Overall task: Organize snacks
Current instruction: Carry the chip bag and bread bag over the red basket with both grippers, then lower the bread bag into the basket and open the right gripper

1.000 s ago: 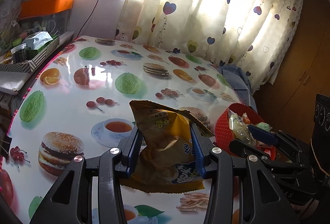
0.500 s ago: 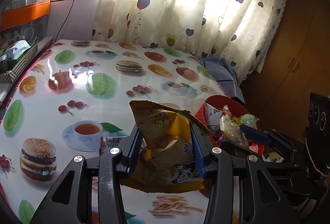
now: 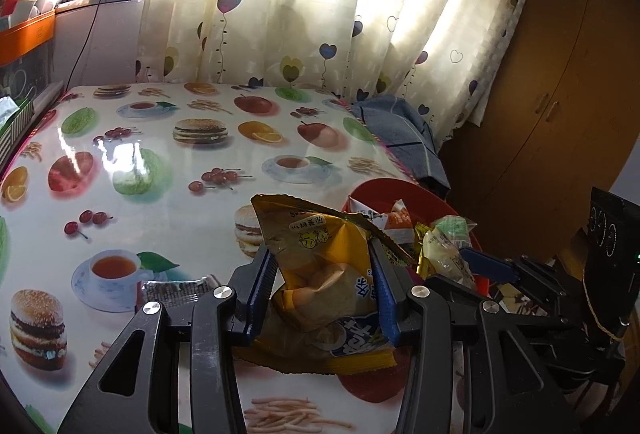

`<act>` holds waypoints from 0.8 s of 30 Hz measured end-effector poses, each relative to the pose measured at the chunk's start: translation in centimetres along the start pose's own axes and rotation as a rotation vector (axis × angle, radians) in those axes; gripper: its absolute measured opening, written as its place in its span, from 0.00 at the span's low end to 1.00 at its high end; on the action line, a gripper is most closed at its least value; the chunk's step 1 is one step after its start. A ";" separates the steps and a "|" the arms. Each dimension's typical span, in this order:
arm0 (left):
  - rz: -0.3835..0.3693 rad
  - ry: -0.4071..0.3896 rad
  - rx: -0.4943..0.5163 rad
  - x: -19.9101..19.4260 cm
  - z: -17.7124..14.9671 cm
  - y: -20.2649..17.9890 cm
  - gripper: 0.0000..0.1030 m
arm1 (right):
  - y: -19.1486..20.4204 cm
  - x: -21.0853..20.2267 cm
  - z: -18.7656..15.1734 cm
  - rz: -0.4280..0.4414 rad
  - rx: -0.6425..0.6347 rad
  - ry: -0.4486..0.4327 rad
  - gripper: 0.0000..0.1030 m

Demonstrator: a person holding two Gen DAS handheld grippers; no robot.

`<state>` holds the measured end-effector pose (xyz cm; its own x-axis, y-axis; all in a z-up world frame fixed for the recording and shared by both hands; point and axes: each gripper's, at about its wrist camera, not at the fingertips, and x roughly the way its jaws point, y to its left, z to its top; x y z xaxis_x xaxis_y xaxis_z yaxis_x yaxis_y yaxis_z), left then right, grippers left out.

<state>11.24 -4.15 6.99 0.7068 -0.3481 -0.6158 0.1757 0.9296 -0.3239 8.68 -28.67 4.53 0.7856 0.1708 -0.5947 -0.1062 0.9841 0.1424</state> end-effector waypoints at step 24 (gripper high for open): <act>-0.082 0.035 0.077 4.0 1.2 -4.6 0.45 | -4.4 0.9 0.1 -0.080 0.065 0.014 0.55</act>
<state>14.14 -9.68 6.88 0.6639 -0.4263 -0.6144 0.2850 0.9038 -0.3192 9.88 -32.87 3.46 0.7812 0.0927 -0.6174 -0.0028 0.9894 0.1449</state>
